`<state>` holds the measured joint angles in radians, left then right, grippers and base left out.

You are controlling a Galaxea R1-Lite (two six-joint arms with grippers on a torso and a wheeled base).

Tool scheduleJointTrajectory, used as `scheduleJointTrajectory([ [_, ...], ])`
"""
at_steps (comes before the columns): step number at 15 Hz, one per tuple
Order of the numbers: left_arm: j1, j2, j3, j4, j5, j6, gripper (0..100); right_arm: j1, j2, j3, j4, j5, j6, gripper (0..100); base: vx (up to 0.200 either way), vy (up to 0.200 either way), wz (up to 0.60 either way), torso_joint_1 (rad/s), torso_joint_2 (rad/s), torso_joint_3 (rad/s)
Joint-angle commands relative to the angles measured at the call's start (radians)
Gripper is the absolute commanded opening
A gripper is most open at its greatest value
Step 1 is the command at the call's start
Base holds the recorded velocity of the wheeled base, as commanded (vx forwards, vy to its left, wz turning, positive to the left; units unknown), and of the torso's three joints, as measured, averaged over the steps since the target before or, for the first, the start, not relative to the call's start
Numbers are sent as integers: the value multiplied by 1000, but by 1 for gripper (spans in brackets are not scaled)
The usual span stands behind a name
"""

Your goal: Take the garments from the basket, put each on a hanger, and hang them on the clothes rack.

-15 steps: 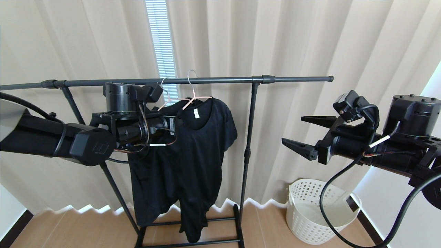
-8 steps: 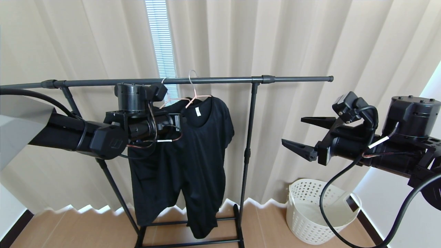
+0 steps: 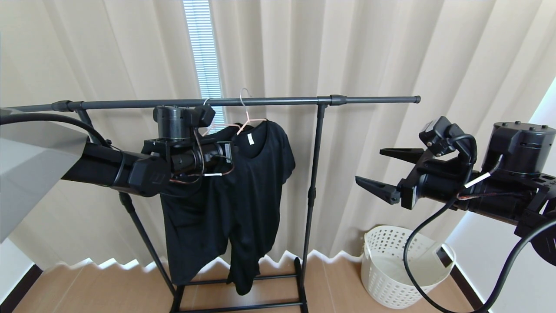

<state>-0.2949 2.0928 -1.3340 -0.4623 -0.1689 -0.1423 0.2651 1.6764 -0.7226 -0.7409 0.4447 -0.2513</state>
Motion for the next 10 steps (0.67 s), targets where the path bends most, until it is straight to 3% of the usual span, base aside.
scheduleJointTrajectory([
  [1,0,23,-17,1,0,0,0,0,0,0,0,0,0,100,0,0,0,0,0,0],
  [10,-3,23,-11,1,0,0,0,0,-1,2,0,2,0,100,0,0,0,0,0,0],
])
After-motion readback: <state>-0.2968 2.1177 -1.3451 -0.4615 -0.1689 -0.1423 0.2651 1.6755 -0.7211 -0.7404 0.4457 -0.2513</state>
